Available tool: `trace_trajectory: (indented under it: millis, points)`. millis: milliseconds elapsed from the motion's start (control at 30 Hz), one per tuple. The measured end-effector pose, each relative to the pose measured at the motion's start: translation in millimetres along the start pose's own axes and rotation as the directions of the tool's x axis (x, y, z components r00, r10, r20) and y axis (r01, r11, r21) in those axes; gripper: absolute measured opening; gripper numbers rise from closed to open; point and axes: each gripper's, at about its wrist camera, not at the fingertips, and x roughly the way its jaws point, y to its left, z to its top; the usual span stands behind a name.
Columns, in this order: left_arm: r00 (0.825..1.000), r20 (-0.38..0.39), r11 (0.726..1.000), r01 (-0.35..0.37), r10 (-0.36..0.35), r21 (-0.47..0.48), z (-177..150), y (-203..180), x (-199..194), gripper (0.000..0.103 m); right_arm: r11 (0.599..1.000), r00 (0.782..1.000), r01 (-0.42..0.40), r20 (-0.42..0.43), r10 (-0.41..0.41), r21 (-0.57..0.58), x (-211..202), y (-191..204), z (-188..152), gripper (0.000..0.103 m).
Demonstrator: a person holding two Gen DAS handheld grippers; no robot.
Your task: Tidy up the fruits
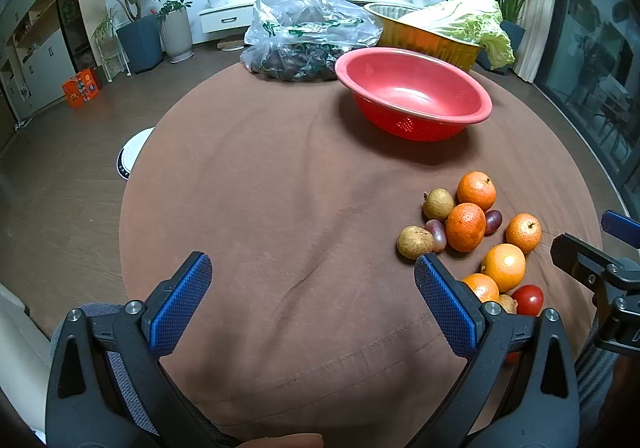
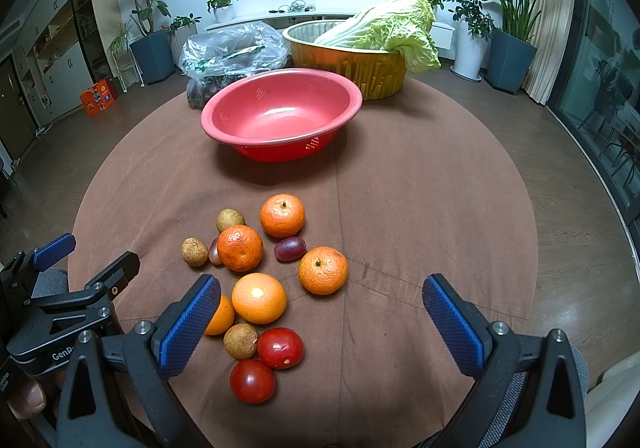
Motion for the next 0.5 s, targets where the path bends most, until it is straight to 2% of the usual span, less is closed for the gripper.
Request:
trace_trajectory:
  millis: [500]
  points:
    - [1.000, -0.001, 1.000, 0.002, -0.002, 0.000, -1.1, -5.1, 0.5, 0.103, 1.000, 1.000, -0.001, 0.000, 0.001, 0.001, -0.3, -1.9, -1.0, 0.103]
